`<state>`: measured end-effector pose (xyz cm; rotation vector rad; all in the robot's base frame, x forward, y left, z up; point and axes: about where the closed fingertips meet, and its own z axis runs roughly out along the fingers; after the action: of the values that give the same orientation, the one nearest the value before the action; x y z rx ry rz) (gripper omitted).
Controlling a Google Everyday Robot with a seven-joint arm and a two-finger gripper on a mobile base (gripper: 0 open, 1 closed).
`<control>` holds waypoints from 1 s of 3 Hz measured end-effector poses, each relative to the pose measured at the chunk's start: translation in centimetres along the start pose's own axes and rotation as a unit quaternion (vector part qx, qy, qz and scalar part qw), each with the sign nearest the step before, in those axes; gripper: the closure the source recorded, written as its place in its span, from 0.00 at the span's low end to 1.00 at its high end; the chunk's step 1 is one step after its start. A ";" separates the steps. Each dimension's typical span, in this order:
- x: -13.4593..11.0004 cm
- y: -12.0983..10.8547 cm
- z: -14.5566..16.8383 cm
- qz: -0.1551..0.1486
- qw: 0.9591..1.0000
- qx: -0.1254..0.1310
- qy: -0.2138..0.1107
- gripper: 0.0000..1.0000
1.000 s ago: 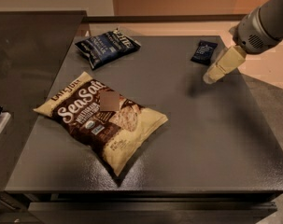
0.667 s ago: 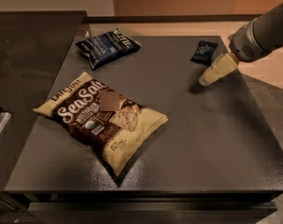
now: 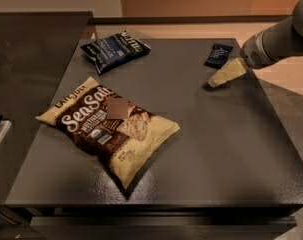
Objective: Pick rxbar blueberry
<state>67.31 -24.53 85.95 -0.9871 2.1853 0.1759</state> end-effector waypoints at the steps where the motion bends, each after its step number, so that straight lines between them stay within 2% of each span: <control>1: -0.1 -1.6 1.1 0.023 1.000 0.005 -0.007 0.00; 3: -1.7 -4.3 3.8 0.071 0.997 -0.010 -0.022 0.00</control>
Offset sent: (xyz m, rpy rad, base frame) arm 0.0461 -0.0157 -0.0007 0.1108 0.0210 -0.1007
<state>73.21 -25.04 85.02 -0.8315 2.2178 0.2821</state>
